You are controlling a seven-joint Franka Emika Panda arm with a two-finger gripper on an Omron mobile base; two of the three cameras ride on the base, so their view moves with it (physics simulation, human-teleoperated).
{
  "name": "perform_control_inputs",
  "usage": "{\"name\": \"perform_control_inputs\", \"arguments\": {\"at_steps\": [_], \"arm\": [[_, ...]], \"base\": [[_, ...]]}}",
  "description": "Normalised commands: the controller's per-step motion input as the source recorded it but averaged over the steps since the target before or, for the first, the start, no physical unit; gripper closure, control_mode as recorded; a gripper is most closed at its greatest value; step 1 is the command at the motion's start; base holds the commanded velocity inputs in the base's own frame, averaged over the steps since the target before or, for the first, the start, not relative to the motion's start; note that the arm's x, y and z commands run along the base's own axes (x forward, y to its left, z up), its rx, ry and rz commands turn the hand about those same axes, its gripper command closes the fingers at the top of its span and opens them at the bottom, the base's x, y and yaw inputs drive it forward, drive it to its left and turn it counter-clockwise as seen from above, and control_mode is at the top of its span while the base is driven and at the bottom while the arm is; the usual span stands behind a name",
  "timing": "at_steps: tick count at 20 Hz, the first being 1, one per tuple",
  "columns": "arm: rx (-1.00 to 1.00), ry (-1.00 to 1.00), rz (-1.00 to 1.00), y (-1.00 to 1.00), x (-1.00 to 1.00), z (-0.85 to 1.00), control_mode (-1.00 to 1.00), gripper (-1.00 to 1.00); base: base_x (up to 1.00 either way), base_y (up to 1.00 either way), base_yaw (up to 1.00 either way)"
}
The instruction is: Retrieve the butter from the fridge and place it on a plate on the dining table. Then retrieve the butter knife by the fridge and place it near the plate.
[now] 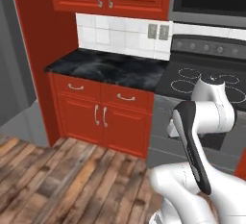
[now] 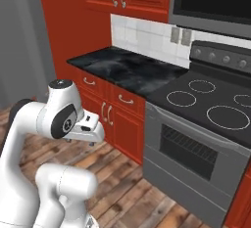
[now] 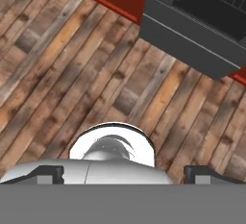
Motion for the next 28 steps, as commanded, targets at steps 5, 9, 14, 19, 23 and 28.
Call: {"name": "perform_control_inputs", "arguments": {"at_steps": [5, 9, 14, 19, 23, 28], "arm": [[0.00, 0.00, 0.00, 0.00, 0.00, 0.00, 1.00, -1.00], [0.00, 0.00, 0.00, 0.00, 0.00, 0.00, 1.00, -1.00], [0.00, 0.00, 0.00, 0.00, 0.00, 0.00, 1.00, -1.00], [0.00, 0.00, 0.00, 0.00, 0.00, 0.00, 1.00, -1.00], [0.00, 0.00, 0.00, 0.00, 0.00, 0.00, 1.00, -1.00], [0.00, 0.00, 0.00, 0.00, 0.00, 0.00, 1.00, -1.00]], "base": [[0.61, 0.72, -0.32], [0.67, 0.96, -0.39], [0.51, 0.68, -0.26], [0.41, 0.40, -0.15], [0.55, 0.06, -0.05], [0.77, 0.09, 0.00]]}}
